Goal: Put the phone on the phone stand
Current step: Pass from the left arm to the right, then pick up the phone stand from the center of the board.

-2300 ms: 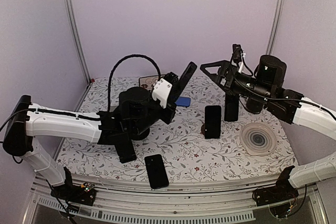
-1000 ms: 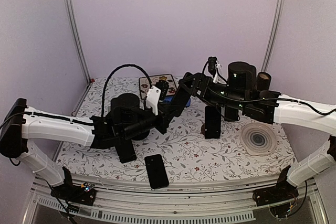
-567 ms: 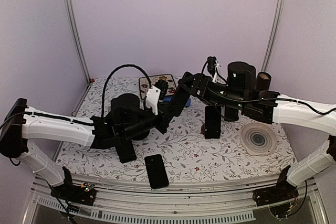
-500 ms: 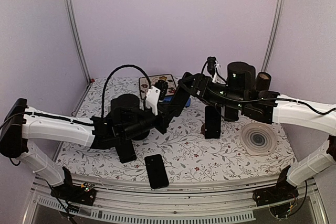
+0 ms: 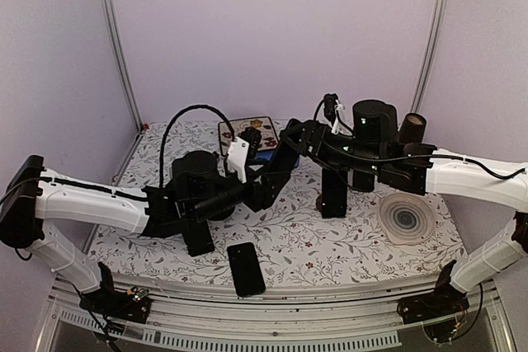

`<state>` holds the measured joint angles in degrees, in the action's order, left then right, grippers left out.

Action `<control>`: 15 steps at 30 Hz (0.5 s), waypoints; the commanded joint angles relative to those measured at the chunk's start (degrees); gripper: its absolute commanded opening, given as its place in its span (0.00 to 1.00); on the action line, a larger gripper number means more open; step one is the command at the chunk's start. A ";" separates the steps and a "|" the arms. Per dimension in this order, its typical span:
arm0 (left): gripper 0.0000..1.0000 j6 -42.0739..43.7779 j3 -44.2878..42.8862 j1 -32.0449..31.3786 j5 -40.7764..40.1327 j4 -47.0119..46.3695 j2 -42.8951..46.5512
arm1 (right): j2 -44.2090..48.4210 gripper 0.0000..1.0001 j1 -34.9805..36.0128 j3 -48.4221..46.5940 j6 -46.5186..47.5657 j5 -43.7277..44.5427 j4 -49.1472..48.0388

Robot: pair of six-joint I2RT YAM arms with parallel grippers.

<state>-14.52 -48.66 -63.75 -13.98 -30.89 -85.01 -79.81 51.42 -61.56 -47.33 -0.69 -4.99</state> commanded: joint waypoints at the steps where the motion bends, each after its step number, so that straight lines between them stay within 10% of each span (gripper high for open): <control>1: 0.69 -1.13 1.99 -0.19 0.08 -0.85 1.76 | 0.80 0.20 0.20 -2.13 1.02 1.66 -1.68; 6: 0.90 -1.88 3.65 -0.20 0.07 -0.28 3.18 | 0.84 0.15 0.25 -3.07 2.42 2.67 -0.44; 15: 0.94 -2.98 5.77 -0.20 2.11 2.82 6.37 | 0.22 0.14 0.23 -4.10 5.06 4.23 0.90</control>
<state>-16.58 -44.14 -63.75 -13.41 -30.20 -80.66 -79.85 51.42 -62.43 -44.14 1.93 -2.52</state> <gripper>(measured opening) 0.941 0.728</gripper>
